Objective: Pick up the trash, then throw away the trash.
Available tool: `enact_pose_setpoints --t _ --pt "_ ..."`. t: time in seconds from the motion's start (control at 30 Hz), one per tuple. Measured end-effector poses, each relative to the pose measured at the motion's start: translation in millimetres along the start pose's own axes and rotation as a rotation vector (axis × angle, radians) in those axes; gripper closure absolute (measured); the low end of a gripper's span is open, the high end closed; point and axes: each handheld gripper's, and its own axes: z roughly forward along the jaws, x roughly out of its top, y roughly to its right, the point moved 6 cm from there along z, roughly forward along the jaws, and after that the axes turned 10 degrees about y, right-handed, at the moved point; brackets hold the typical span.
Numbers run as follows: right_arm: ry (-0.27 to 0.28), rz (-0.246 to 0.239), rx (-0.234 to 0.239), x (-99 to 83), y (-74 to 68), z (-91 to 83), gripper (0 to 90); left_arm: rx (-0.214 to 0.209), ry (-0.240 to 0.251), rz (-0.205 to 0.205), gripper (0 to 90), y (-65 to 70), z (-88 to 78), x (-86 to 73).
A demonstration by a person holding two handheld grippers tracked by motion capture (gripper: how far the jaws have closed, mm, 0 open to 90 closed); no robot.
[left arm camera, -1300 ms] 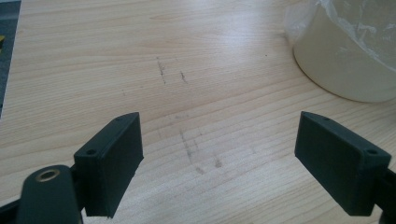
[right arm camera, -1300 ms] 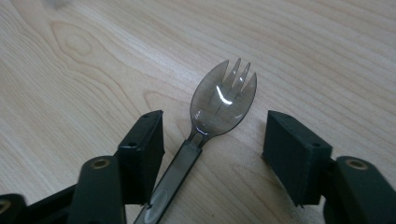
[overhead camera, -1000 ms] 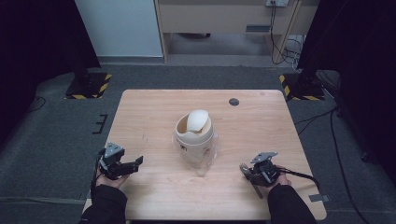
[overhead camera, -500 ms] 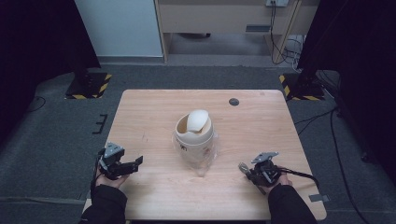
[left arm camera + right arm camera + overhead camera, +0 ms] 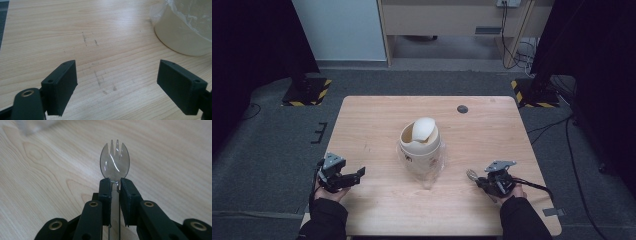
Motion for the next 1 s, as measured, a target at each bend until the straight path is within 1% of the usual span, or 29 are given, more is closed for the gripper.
enact_pose_setpoints --t 0.03,0.07,0.1,0.13,0.17,0.2,0.3,0.4,0.47,0.5,0.53,0.57,0.6,0.63,0.67,0.73,0.87,0.97,1.0 --pt "0.025 0.007 0.001 2.8 1.3 -2.1 79.7 -0.003 0.002 0.002 15.7 0.8 0.0 0.3" --pt "0.079 0.018 0.005 8.7 4.2 -7.1 79.7 -0.008 0.006 0.001 15.7 2.8 -0.5 1.0" --pt "0.106 0.020 0.008 11.4 5.5 -9.1 79.7 -0.011 0.011 0.000 15.7 3.7 -0.8 1.6" --pt "0.106 0.020 0.008 11.4 5.5 -9.1 79.7 -0.011 0.011 0.000 15.7 3.7 -0.8 1.6" --pt "0.150 0.026 0.010 15.7 6.8 -12.8 79.7 -0.016 0.014 -0.001 15.7 4.8 -1.0 2.2" --pt "0.150 0.026 0.010 15.7 6.8 -12.8 79.7 -0.020 0.018 -0.001 15.7 6.0 -1.0 2.8" --pt "0.213 0.035 0.018 22.3 8.8 -19.3 79.7 -0.034 0.029 0.005 15.7 10.2 -1.8 5.2" --pt "0.280 0.044 0.019 29.3 12.0 -26.7 79.7 -0.043 0.050 0.009 15.7 14.7 -3.6 8.8" --pt "0.322 0.033 0.019 34.7 13.3 -32.2 79.7 -0.052 0.066 0.003 15.7 17.6 -4.7 11.4" --pt "0.349 0.034 0.021 38.0 13.4 -34.7 79.7 -0.057 0.073 0.005 15.7 19.0 -5.0 12.7" --pt "0.396 0.027 0.027 44.8 13.5 -39.9 79.7 -0.062 0.082 0.003 15.6 20.8 -5.6 14.2" --pt "0.396 0.027 0.027 44.8 13.5 -39.9 79.7 -0.066 0.087 0.001 15.6 21.9 -6.0 15.2" --pt "0.409 0.027 0.028 46.8 13.5 -41.6 79.7 -0.074 0.095 -0.003 15.6 23.7 -6.8 16.9" --pt "0.445 0.033 0.037 51.5 13.5 -45.8 79.7 -0.088 0.120 -0.008 15.6 27.9 -9.4 22.2" --pt "0.466 0.035 0.036 54.1 14.2 -48.4 79.7 -0.088 0.120 -0.008 15.6 27.9 -9.4 22.2" --pt "0.474 0.032 0.036 55.5 14.3 -50.2 79.7 -0.101 0.139 -0.009 15.6 31.7 -11.3 26.4" --pt "0.534 0.032 0.045 63.2 13.3 -59.3 79.7 -0.120 0.166 -0.014 15.6 39.5 -12.7 32.7" --pt "0.558 0.030 0.051 67.0 11.7 -62.6 79.7 -0.132 0.182 -0.022 15.5 44.1 -13.7 37.0" --pt "0.576 0.034 0.056 69.5 11.8 -64.8 79.7 -0.136 0.189 -0.024 15.5 45.5 -14.4 38.7"
